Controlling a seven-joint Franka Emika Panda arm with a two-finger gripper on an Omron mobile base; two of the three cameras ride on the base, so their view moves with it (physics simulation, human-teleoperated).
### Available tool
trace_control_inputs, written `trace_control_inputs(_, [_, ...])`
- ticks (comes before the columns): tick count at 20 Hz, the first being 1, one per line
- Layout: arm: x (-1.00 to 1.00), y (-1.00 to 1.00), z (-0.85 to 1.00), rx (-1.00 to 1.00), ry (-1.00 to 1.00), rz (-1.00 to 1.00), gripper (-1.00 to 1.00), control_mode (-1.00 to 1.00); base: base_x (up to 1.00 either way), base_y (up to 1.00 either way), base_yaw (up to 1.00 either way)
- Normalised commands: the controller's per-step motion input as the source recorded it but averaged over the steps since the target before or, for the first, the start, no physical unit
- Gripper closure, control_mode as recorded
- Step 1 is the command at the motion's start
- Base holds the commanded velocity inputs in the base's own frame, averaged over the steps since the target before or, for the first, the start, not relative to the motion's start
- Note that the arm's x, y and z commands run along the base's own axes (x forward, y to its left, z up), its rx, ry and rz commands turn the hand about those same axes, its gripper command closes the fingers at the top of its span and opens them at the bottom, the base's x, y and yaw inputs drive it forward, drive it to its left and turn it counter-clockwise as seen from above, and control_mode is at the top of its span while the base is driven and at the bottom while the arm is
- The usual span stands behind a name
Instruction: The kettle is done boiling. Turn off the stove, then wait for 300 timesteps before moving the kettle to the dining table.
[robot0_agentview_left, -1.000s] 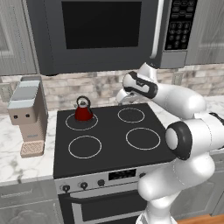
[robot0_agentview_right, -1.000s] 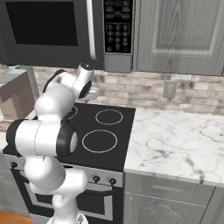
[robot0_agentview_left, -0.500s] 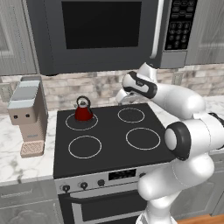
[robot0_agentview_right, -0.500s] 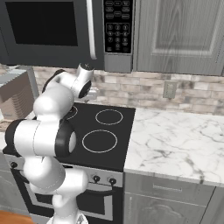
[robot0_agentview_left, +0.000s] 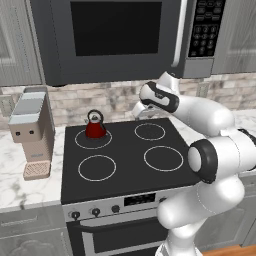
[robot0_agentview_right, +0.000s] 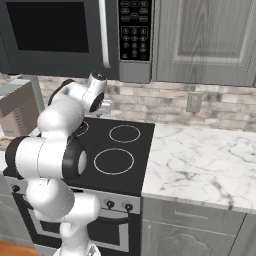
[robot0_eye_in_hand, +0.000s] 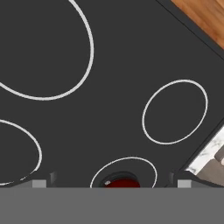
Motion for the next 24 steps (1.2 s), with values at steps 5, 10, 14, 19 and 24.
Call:
trace_control_inputs(5, [0.05, 0.00, 0.00, 0.00, 0.00, 0.00, -1.00, -1.00, 0.00, 0.00, 0.00])
trace_control_inputs(10, [0.23, 0.05, -0.01, 0.00, 0.00, 0.00, -1.00, -1.00, 0.00, 0.00, 0.00])
trace_control_inputs(14, [0.20, 0.29, -0.08, 0.00, 0.00, 0.00, -1.00, -1.00, 0.00, 0.00, 0.00])
trace_control_inputs(19, [0.19, 0.32, -0.12, 0.00, 0.00, 0.00, -1.00, -1.00, 0.00, 0.00, 0.00])
trace_control_inputs(24, [0.21, 0.32, -0.10, 0.00, 0.00, 0.00, -1.00, -1.00, 0.00, 0.00, 0.00])
